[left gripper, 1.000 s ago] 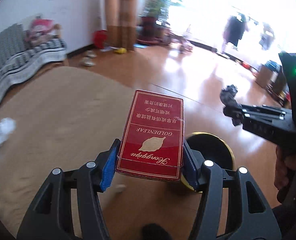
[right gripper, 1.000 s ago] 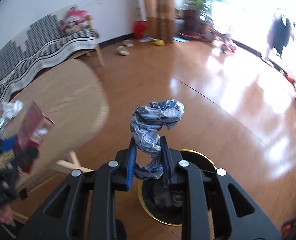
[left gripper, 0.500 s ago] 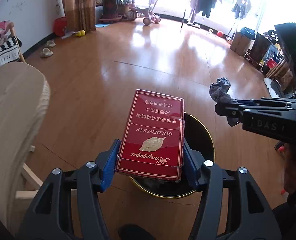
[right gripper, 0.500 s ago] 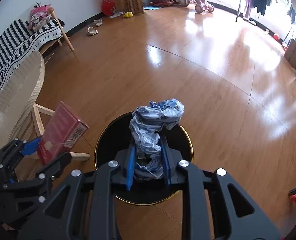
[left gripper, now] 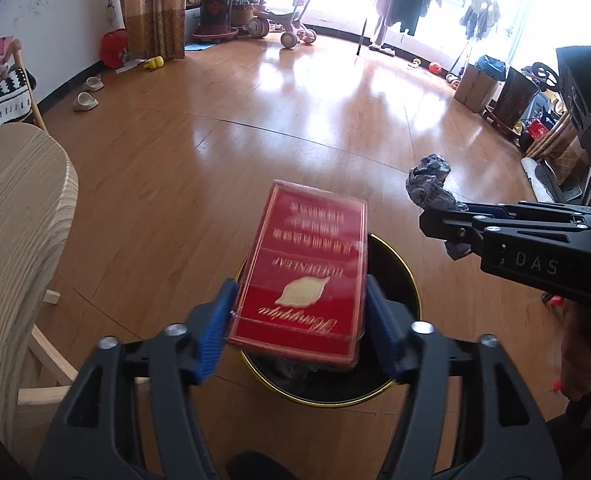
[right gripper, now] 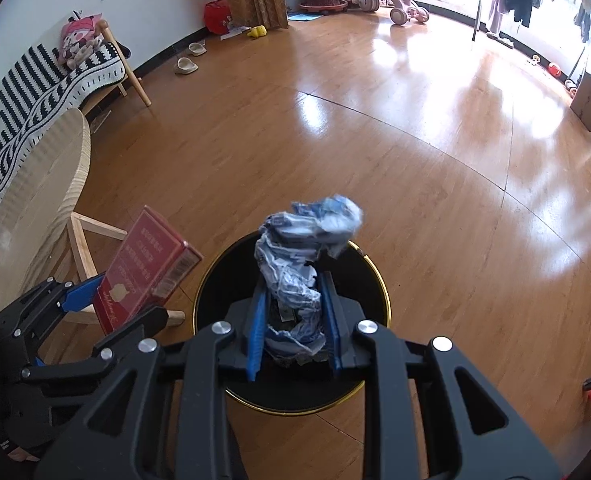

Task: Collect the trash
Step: 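Open both tools over the black bin to drop the box and paper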

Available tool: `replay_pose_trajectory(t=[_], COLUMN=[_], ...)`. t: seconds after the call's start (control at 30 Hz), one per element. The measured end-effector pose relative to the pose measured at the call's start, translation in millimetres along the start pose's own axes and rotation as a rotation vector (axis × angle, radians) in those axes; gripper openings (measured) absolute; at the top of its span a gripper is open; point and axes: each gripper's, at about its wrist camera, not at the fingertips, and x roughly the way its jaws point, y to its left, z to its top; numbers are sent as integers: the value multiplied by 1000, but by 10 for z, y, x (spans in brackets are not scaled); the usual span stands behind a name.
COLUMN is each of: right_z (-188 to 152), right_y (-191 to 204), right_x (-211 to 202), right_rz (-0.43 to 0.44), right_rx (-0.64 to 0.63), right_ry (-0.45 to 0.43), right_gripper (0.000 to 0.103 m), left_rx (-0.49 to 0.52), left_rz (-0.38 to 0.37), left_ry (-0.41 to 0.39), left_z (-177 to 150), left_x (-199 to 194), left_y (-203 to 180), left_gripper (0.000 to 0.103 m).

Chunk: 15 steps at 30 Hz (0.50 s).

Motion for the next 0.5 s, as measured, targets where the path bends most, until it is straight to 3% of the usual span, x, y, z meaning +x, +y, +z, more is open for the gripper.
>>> replay_pose_trajectory(t=[0.1, 0.3, 0.5], right_z=[13, 41, 84], right_y=[-41, 24, 302], right_x=[-32, -69, -127], right_rz=[6, 0, 0], right_rx=[13, 5, -27], right_ry=[-14, -29, -61], right_gripper=[43, 54, 67], left_rx=[-6, -20, -57], left_rz=[7, 18, 57], left_ry=[-7, -20, -75], left_z=[-5, -5, -9], left_x=[-39, -165, -572], left_y=[29, 90, 347], left_gripper=[74, 75, 88])
